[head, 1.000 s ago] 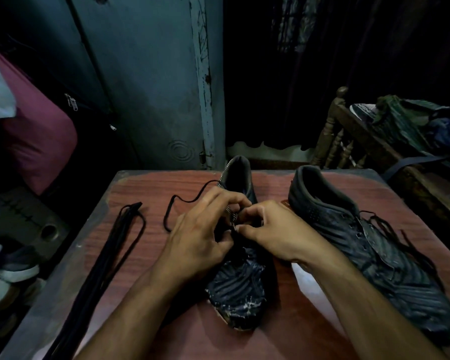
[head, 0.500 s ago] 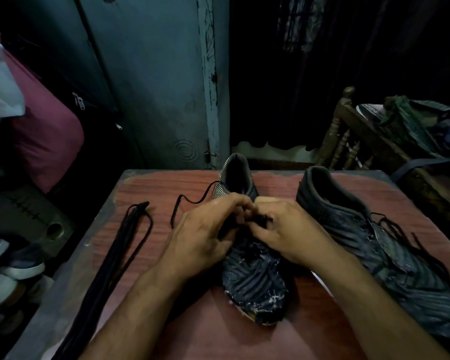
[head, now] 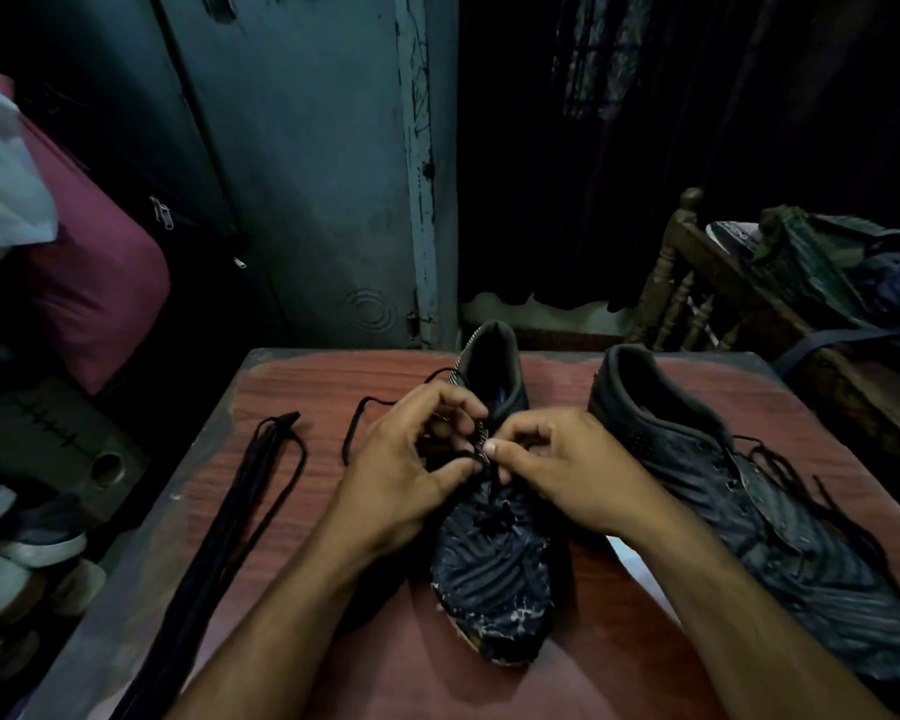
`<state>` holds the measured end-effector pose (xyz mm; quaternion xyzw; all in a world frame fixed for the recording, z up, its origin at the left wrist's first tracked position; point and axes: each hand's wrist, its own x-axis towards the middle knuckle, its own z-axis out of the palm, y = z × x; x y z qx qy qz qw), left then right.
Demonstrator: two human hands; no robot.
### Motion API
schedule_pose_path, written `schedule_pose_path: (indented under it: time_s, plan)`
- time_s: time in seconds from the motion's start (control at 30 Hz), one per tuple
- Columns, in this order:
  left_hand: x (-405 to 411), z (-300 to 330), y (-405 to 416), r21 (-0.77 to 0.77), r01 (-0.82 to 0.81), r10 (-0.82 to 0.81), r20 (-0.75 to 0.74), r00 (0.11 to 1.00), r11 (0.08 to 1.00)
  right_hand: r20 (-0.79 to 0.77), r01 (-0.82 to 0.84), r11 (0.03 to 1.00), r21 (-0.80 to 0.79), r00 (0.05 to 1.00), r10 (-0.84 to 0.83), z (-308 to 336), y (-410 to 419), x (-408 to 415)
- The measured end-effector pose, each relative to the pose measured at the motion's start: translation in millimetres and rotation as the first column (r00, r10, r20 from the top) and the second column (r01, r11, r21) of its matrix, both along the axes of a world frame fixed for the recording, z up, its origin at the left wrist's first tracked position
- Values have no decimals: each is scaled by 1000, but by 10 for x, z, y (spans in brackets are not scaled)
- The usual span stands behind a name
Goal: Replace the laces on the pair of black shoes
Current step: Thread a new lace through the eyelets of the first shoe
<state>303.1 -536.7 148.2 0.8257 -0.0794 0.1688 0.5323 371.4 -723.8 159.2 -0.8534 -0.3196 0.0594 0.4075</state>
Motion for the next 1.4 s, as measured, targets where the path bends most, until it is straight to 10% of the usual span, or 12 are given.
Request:
schedule_pose_path:
  time_s: [0.4, 0.93, 1.4]
  plan:
    - [-39, 21, -66, 222, -118, 112, 39, 993, 968, 113, -23, 996, -84, 993, 32, 68, -22, -30]
    - [-26, 24, -110, -133, -15, 7, -61, 998, 991, 282, -50, 998, 34, 959, 38, 23, -3, -62]
    - [-72, 35, -140, 63, -29, 28, 25, 999, 998, -282, 54, 992, 117, 959, -19, 97, -17, -56]
